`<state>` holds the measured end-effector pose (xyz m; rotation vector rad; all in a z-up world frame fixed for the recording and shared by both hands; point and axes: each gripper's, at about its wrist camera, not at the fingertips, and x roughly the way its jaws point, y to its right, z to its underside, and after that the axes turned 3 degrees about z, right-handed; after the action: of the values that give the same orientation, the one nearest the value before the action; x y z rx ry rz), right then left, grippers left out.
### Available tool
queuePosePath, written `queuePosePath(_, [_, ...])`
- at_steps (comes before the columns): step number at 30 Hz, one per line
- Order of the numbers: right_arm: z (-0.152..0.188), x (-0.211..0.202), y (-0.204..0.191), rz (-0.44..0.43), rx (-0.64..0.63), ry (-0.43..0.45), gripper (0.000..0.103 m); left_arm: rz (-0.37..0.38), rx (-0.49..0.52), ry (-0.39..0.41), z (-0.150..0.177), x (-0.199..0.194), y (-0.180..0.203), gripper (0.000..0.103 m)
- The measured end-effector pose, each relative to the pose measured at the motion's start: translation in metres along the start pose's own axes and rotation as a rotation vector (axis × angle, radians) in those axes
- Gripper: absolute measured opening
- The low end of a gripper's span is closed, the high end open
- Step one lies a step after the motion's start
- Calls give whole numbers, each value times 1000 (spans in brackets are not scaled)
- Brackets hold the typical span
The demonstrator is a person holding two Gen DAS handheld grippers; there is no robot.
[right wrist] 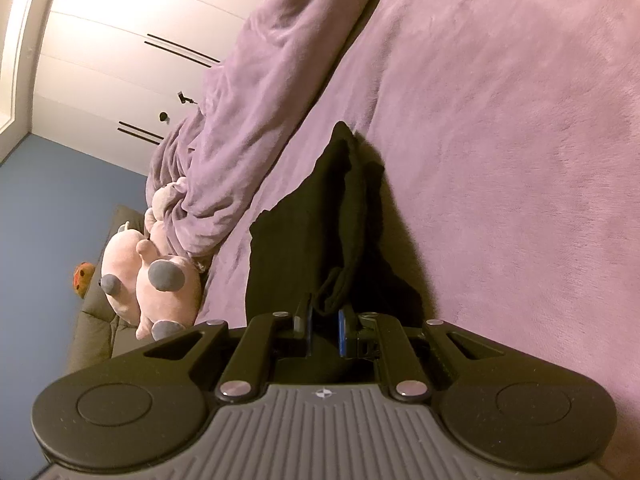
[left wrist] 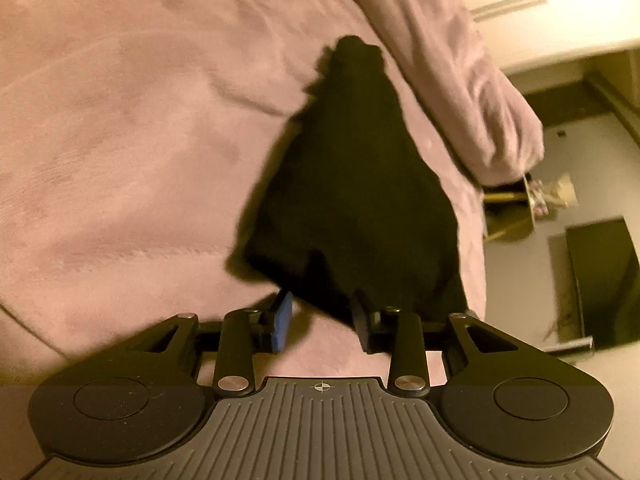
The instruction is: Fold small clothes
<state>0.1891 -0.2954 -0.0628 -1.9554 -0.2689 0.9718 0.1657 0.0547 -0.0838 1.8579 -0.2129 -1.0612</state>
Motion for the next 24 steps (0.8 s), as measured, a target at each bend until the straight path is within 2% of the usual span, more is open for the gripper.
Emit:
queuePosePath(3, [-1,0,-1,-11,6,-1,11,57,-62,24,-5,-3,-4,36])
queuePosePath(5, [-1,-1,-1,-17,9,0,11,79,-58,39,-7,-5,-2,36])
queuePosePath(14, [-3,-3,-4,-55,35,14,11,96,-94,6,-3,9,-2,37])
queuePosePath(17, [-3,-4,-5,-72,48,19,11,105,-129,58,-6,6,-5,37])
queuePosePath(19, [-3,-6,-5,-83,54,21,11,101,-115,104,-8,2,-3,36])
queuePosePath(20, [-3,-6,-5,-83,51,21,11,106,-96,119,-10,0,-1,29])
queuePosePath(21, [-3,-6,-5,-83,52,19,11,104,-78,133,-11,-3,1,13])
queuePosePath(22, [-3,-6,-4,-81,54,18,11,102,-66,146,-12,-6,2,9])
queuePosePath(24, [-3,-7,-3,-78,53,16,11,126,-68,176,-15,-15,2,9])
